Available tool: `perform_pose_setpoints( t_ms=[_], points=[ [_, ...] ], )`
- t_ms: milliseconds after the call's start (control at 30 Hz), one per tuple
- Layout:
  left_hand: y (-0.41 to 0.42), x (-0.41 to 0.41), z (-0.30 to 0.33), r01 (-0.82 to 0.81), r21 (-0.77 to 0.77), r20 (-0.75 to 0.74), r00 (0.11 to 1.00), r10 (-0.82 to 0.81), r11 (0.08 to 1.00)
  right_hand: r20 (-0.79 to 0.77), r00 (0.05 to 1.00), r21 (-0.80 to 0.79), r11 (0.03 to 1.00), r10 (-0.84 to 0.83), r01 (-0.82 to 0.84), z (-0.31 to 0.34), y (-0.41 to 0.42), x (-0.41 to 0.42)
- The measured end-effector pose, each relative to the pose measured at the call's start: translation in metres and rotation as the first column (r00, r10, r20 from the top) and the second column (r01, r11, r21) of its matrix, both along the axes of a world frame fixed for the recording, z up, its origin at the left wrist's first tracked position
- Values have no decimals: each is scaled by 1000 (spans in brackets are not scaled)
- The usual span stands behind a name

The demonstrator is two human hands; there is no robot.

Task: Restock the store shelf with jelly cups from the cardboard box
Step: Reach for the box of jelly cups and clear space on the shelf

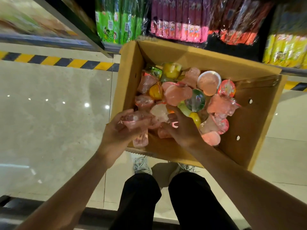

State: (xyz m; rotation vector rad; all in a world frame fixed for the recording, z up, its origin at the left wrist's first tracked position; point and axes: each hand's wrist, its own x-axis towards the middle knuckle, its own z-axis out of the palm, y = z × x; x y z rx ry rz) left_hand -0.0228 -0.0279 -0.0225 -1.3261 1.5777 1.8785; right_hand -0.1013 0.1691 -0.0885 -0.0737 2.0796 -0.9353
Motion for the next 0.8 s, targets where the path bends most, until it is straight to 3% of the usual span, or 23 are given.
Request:
perform_pose_setpoints(
  t_ms=[67, 167, 400, 500, 633, 800],
  points=[
    [-8, 0, -5, -20, 1, 1, 1000, 20, 1000, -126, 972, 154, 972, 199, -179, -23, -14, -6],
    [-14, 3, -14, -7, -12, -27, 1000, 6, 1000, -163, 896, 333, 878, 413, -344, -49, -38, -13],
    [-13, 12, -36, 69, -39, -39, 997, -71, 997, -133, 793, 534, 716, 595, -448, -82, -60, -20],
    [-10, 14, -33, 67, -36, -51, 996, -69, 997, -221, 836, 434, 819, 501, -376, -74, -49, -18],
    [-10, 15, -10, 31, -20, -71, 997, -32, 999, -260, 943, 191, 968, 208, -161, -41, -37, -10],
    [-11, 2, 67, 55, -55, -140, 988, -63, 997, -115, 980, -128, 981, -162, 147, 49, -16, -19]
  ],
)
